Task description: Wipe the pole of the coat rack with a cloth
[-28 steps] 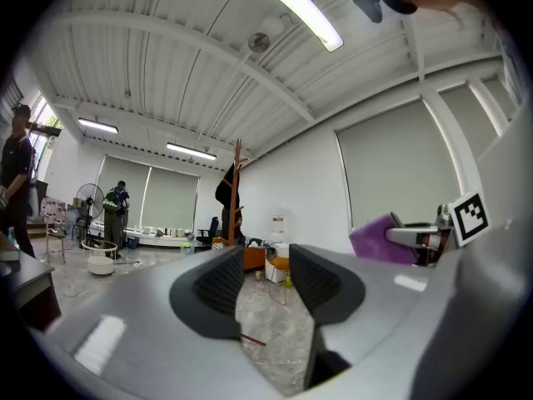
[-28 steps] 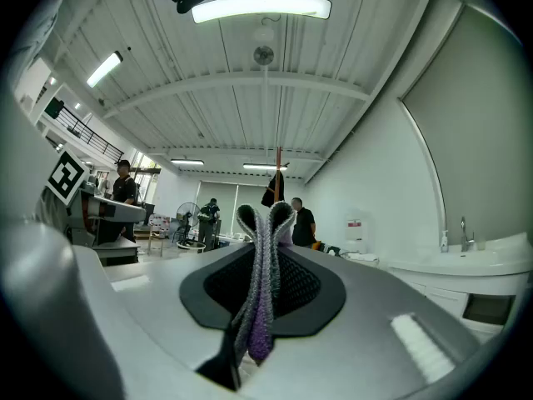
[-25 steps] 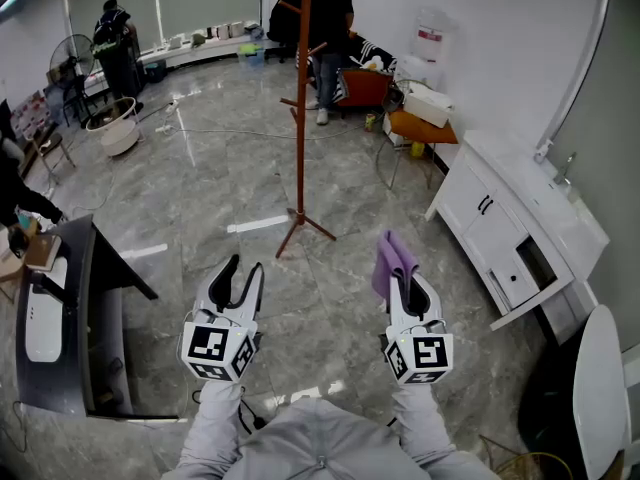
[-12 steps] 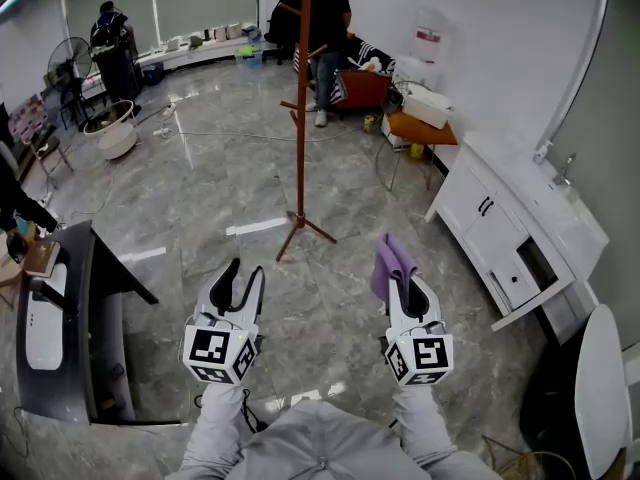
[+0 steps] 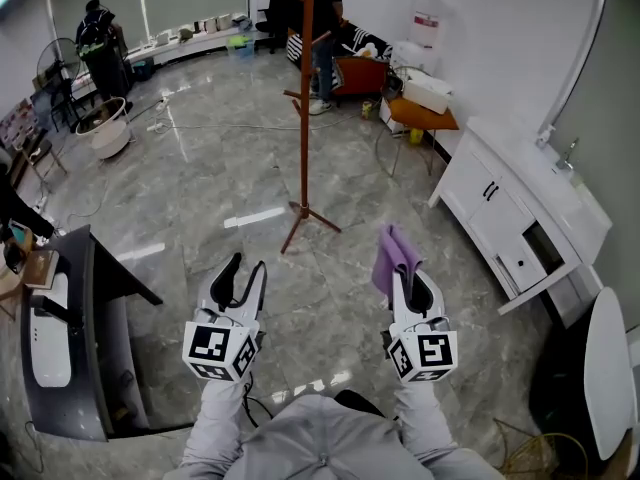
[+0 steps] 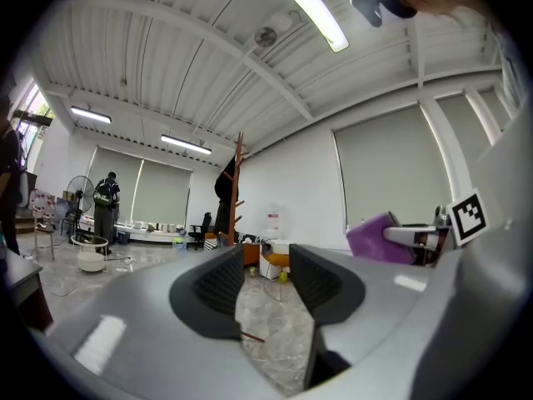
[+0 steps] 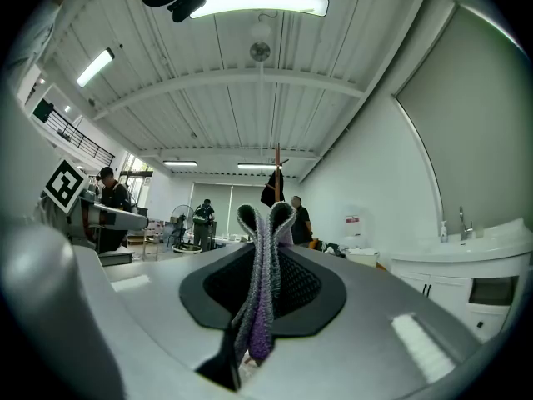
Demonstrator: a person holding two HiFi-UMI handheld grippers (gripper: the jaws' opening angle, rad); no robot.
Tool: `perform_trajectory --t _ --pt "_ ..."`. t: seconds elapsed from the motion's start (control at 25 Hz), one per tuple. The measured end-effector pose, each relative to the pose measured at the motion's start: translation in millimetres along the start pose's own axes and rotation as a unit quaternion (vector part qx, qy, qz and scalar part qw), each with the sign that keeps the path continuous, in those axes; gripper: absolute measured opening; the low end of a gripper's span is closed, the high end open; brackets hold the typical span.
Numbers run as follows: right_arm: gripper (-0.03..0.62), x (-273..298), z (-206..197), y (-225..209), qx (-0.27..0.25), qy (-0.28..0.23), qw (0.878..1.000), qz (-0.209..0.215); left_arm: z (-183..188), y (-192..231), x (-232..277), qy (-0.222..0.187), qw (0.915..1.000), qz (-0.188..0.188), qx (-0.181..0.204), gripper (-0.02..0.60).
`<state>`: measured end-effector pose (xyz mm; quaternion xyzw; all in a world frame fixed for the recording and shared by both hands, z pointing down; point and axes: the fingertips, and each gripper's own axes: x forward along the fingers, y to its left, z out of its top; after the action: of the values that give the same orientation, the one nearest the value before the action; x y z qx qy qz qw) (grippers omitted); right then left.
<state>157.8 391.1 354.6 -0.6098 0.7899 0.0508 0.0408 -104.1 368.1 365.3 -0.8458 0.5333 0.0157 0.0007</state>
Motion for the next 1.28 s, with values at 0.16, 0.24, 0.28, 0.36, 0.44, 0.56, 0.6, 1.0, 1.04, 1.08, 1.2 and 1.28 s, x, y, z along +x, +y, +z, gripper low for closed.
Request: perform_trajectory --t 0.16,0.24,0.28,0.36,0.44,0.56,0.6,1.0,1.04,1.08,1.2,1.28 --pt "0.054 9 -9 -3 -0.001 0.010 1.000 -0.008 -9 9 14 0.007 0.9999 -0.007 -0.005 0.178" --pt "0.054 17 -12 -10 -0.001 0.012 1.000 -0.013 -11 12 26 0.007 0.9999 -0.010 -0.006 0.178" --pt "0.054 23 -13 -13 -0.002 0.012 1.000 -0.014 -11 14 33 0.007 0.9999 -0.010 -0.007 0.178" --pt "0.054 38 -16 -19 -0.004 0.011 1.000 -0.014 -13 19 49 0.007 0.9999 -0.010 -0.007 0.178" --pt "0.054 57 -20 -30 -0.004 0.011 1.000 -0.013 -14 23 70 0.006 0.9999 -0.010 -0.004 0.178" --pt "0.054 90 -25 -48 -0.004 0.009 1.000 -0.006 -14 31 105 0.002 1.0000 -0.003 -0.003 0.178" --pt "0.054 103 -26 -54 -0.003 0.009 1.000 -0.002 -14 33 117 0.002 1.0000 -0.001 -0.003 0.178" --pt "0.054 216 -34 -99 0.003 0.003 0.998 0.057 -4 54 224 -0.002 0.9994 0.035 0.002 0.178" --pt "0.054 225 -36 -102 0.004 0.005 0.998 0.060 -6 56 231 0.001 0.9993 0.038 0.003 0.178" --pt "0.054 234 -39 -105 0.006 0.006 0.998 0.063 -7 59 236 0.005 0.9991 0.041 0.005 0.178" --pt "0.054 258 -45 -108 0.012 0.007 0.997 0.073 -10 73 250 0.013 0.9984 0.054 0.007 0.178" --pt "0.054 275 -49 -107 0.014 0.008 0.997 0.079 -12 84 260 0.013 0.9980 0.062 0.005 0.178"
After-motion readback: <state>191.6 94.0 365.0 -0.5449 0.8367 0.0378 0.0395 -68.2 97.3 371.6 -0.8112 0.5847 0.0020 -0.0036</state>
